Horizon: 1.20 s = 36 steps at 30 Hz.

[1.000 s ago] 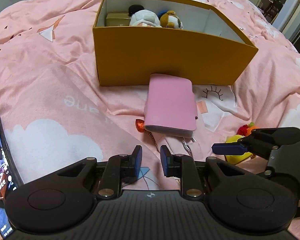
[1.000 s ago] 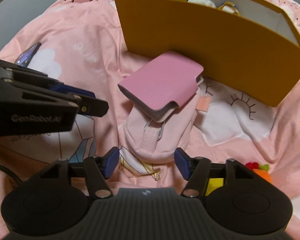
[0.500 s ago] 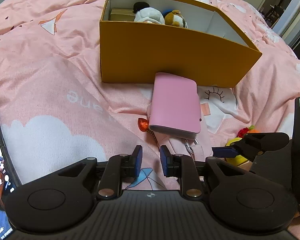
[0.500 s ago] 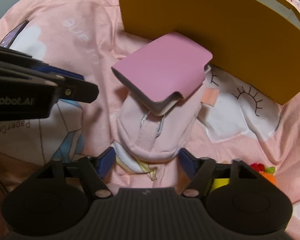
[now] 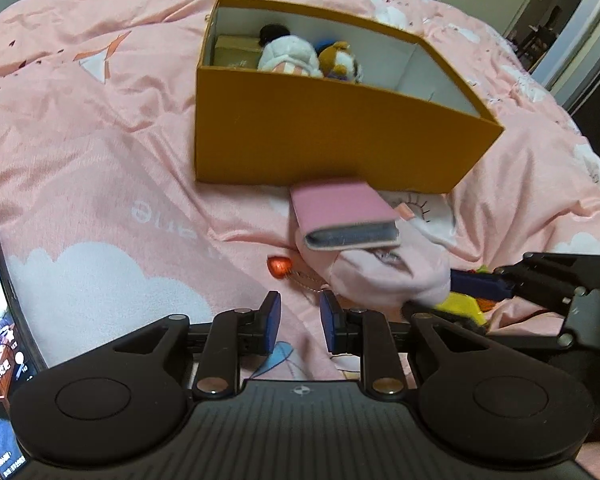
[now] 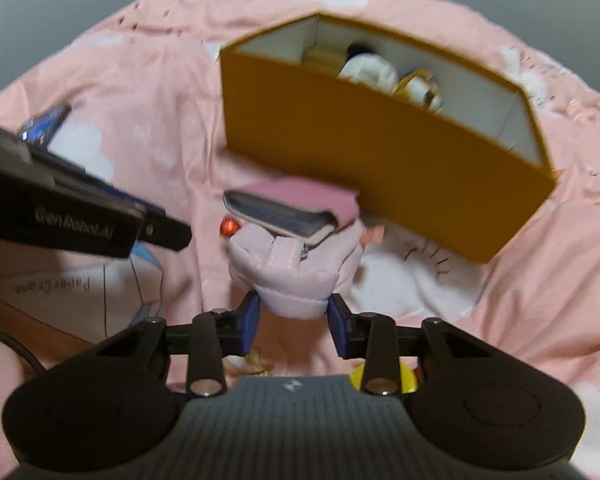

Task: Organize objects
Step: 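Grasp the pink fabric bag with the right gripper, then lift the pink fabric bag off the bedspread with the right gripper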

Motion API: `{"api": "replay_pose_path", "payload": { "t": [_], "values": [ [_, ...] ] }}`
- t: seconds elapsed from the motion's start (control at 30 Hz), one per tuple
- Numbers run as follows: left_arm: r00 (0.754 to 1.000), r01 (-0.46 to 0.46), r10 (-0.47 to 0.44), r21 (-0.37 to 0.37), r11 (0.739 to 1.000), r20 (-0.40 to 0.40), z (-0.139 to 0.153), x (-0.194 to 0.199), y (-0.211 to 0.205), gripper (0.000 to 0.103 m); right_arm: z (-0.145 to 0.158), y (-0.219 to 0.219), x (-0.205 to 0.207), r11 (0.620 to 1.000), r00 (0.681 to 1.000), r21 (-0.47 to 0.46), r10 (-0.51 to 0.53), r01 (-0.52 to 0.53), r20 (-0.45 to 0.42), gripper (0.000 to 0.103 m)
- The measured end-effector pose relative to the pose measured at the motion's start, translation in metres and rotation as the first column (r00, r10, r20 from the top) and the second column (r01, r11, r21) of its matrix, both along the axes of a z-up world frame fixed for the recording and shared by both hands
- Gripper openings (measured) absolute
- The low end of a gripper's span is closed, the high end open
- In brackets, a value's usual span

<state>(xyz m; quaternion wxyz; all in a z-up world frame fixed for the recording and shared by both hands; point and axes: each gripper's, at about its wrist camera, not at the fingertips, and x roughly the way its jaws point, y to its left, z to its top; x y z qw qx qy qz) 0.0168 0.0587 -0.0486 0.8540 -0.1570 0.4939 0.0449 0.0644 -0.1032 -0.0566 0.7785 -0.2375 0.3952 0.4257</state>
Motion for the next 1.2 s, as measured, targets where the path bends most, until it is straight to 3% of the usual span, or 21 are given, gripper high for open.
{"api": "replay_pose_path", "payload": {
  "t": [0.03,0.07,0.13,0.23,0.37,0.6,0.9,1.0,1.2],
  "values": [
    [1.0,0.006,-0.006,-0.002,1.0,0.01,0.002,-0.001,-0.001,0.027,0.004,-0.002,0.001,1.0,1.0,0.012,-0.014,0.014,0.01,0.034],
    [1.0,0.014,-0.014,-0.007,1.0,0.023,0.004,-0.002,-0.002,0.027,0.009,-0.005,0.001,0.999,0.999,0.017,-0.036,0.035,0.025,0.011],
    [0.998,0.038,-0.037,-0.018,0.999,0.045,0.008,-0.003,-0.005,0.027,0.016,-0.011,0.006,0.996,0.996,0.04,-0.079,0.077,0.032,0.009],
    [0.997,0.066,-0.065,-0.019,0.998,0.052,0.008,-0.001,-0.01,0.027,0.027,-0.027,0.015,0.986,0.99,0.088,-0.136,0.139,-0.037,0.009],
    [0.993,0.112,-0.11,-0.025,0.993,0.051,0.005,0.001,-0.017,0.027,0.026,-0.032,0.022,0.979,0.984,0.106,-0.17,0.176,-0.062,0.009],
    [0.984,0.16,-0.159,-0.007,0.987,0.082,0.005,0.009,-0.026,0.033,0.023,-0.015,0.04,0.967,0.978,0.15,-0.201,0.206,-0.046,0.009],
    [0.985,0.154,-0.148,-0.065,0.986,0.087,-0.011,0.035,-0.025,0.031,0.013,-0.018,0.062,0.943,0.963,0.199,-0.256,0.268,-0.082,0.017],
    [0.988,0.132,-0.122,-0.112,0.985,0.093,-0.014,0.036,-0.019,0.029,0.01,-0.026,0.065,0.934,0.955,0.206,-0.273,0.292,-0.115,0.028],
    [0.99,0.108,-0.096,-0.121,0.987,0.104,-0.013,0.034,-0.017,0.028,0.006,-0.038,0.054,0.939,0.963,0.228,-0.232,0.259,-0.14,0.044]
  ]
}}
